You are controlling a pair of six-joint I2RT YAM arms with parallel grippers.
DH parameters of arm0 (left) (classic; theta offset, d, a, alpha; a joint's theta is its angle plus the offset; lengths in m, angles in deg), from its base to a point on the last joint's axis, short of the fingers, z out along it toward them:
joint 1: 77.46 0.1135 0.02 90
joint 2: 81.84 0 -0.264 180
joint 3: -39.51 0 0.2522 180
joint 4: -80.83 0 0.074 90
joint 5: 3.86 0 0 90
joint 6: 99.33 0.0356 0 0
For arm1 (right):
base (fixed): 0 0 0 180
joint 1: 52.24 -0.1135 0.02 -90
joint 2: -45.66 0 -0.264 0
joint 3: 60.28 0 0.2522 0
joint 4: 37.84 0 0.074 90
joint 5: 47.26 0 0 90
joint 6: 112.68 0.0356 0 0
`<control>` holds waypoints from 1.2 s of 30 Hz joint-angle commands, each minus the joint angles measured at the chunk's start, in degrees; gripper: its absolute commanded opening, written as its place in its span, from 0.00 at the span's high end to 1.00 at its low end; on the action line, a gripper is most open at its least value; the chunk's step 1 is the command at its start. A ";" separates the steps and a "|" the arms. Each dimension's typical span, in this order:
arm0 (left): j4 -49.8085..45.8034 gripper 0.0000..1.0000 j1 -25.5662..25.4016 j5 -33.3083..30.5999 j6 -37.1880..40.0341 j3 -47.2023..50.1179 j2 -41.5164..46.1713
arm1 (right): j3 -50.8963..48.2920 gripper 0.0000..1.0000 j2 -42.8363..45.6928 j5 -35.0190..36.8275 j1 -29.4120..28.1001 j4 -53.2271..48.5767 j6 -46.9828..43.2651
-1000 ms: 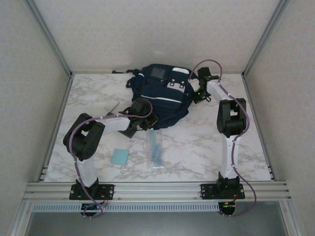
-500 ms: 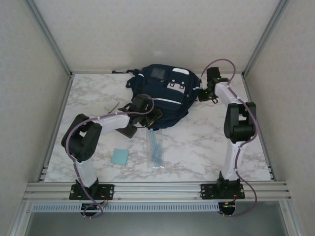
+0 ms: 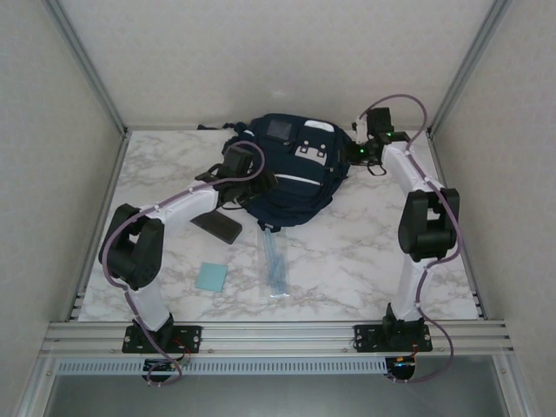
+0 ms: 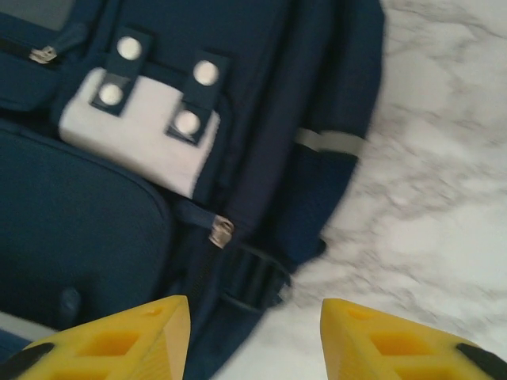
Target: Pack books, pencil case, and school supplies into a backpack
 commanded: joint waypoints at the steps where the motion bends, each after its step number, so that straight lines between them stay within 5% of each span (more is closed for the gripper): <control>1: -1.00 0.30 1.70 -2.25 2.01 0.64 0.41 | 6.42 0.60 -5.90 -2.64 -1.90 -2.52 1.25; 9: 1.57 0.29 5.76 -3.07 1.97 2.01 -2.30 | 18.43 0.59 -17.51 -4.34 -2.71 -6.15 1.51; 15: 2.80 0.29 6.68 1.05 1.15 -2.86 -10.06 | 18.97 0.53 -21.38 10.84 -1.60 -8.29 8.30; 19: 5.15 0.29 6.40 3.37 -0.82 -6.65 -14.30 | 17.26 0.51 -21.81 13.34 -1.03 -11.36 9.97; 29: 3.34 0.31 5.66 5.57 -1.20 -26.26 -27.84 | -2.49 0.64 -12.59 5.03 -1.99 -7.42 15.18; 36: -2.81 0.31 5.78 6.29 1.43 -40.80 -35.25 | -18.49 0.64 -1.69 -0.75 -5.97 0.21 20.86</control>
